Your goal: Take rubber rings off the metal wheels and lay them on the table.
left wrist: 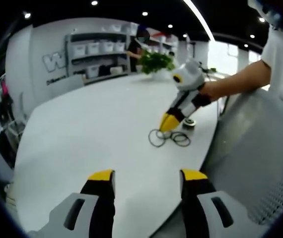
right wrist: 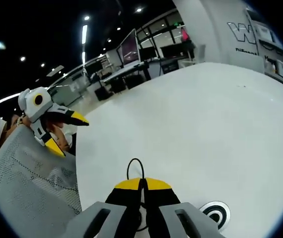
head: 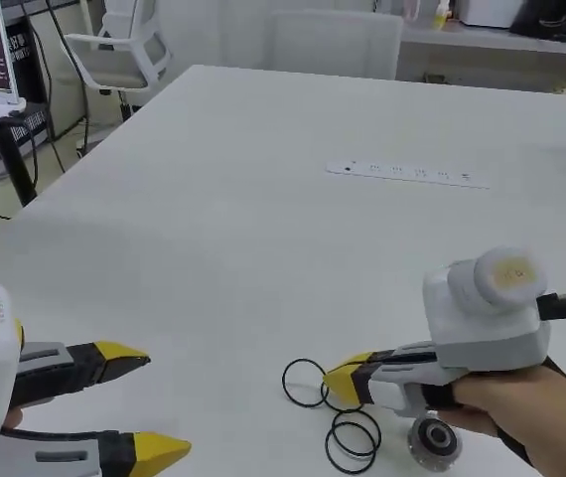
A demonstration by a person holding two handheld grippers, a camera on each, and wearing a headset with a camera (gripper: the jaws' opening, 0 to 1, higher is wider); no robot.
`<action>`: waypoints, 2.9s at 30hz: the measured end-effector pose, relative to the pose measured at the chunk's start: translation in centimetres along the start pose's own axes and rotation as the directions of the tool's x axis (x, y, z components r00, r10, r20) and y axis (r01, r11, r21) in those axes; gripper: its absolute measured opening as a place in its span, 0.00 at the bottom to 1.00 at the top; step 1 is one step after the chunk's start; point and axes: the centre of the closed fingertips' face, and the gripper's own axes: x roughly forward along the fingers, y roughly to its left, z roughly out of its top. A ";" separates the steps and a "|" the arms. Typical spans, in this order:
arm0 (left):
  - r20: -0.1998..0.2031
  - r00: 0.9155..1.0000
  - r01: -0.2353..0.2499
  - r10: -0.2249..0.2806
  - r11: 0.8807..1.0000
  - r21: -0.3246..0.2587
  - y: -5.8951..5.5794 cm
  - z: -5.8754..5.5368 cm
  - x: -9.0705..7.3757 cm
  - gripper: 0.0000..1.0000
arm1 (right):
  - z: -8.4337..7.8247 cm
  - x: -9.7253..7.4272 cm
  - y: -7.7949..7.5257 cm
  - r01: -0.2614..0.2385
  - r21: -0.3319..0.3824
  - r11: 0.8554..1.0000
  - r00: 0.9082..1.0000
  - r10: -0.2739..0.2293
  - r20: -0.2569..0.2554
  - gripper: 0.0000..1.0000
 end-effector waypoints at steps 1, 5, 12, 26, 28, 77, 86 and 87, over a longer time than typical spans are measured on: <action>0.000 1.000 0.000 0.000 1.000 -0.001 0.0 0.0 0.0 0.53 | -0.2 0.0 -0.2 0.017 -0.024 1.000 1.000 -0.018 -0.015 0.00; 0.007 1.000 -0.005 0.005 1.000 -0.005 0.0 0.2 -0.1 0.53 | -0.4 0.2 -0.2 0.029 -0.058 0.998 0.999 -0.031 -0.027 0.00; 0.009 1.000 -0.010 0.010 1.000 -0.002 0.0 0.2 -0.2 0.53 | -0.9 0.3 -0.3 0.041 -0.107 0.993 0.997 -0.047 -0.056 0.06; 0.012 1.000 -0.013 0.013 1.000 -0.012 -0.2 0.1 -0.2 0.53 | -0.9 -0.8 -0.3 0.029 -0.117 0.993 0.997 -0.037 -0.061 0.15; 0.013 1.000 -0.015 0.015 1.000 -0.010 -0.2 0.2 -0.3 0.53 | -0.7 -1.1 -0.2 0.027 -0.116 0.993 0.998 -0.033 -0.053 0.18; 0.059 0.998 -0.007 0.009 0.999 -0.033 -0.3 1.5 -0.5 0.60 | -0.8 -13.0 1.7 0.029 -0.174 0.984 0.984 0.003 0.179 0.88; 0.012 1.000 -0.002 0.003 0.998 -0.069 -0.4 0.4 0.1 0.73 | -3.9 -14.3 0.4 0.085 -0.088 0.993 0.980 -0.067 0.187 0.91; 0.005 1.000 0.000 0.000 0.997 -0.075 -0.4 0.2 0.1 0.74 | -4.1 -14.3 0.3 0.089 -0.081 0.993 0.980 -0.073 0.185 0.91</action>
